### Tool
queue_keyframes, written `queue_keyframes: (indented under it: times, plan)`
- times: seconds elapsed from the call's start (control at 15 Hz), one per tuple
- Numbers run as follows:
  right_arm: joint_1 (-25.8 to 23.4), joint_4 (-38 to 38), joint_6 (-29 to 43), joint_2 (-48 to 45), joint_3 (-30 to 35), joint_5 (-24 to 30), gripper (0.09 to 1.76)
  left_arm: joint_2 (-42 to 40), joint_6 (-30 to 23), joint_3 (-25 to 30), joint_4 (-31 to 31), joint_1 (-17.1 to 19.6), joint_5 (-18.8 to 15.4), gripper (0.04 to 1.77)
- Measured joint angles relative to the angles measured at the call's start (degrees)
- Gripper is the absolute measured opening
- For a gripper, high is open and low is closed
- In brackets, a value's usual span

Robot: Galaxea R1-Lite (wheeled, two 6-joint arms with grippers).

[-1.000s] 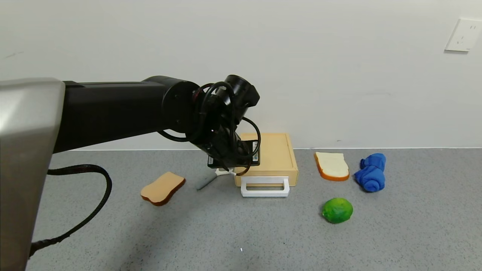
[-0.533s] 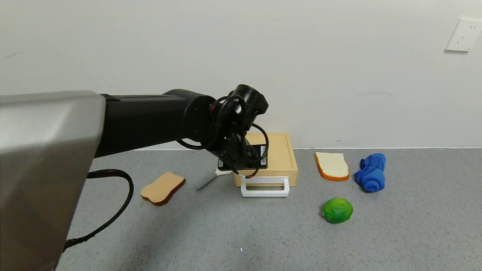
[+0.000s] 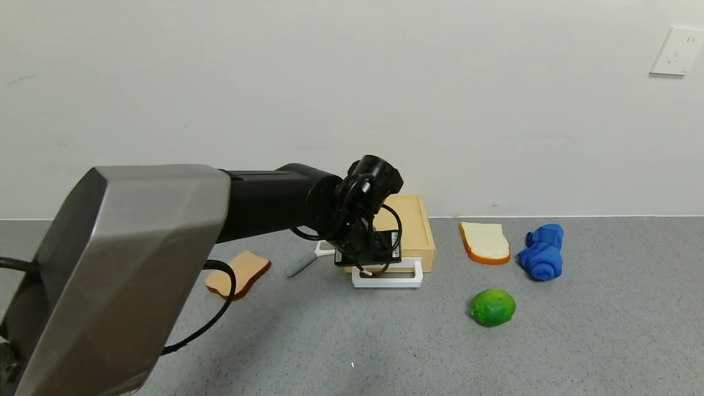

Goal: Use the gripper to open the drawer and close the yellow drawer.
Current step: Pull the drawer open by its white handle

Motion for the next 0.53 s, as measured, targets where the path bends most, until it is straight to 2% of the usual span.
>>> queue_keyframes:
  times: [0.53]
  plan:
    - [-0.01,0.00,-0.02,0.00,0.00,-0.01,1.71,4.25,-1.69,0.09,-3.11,0.00,0.91,0.11]
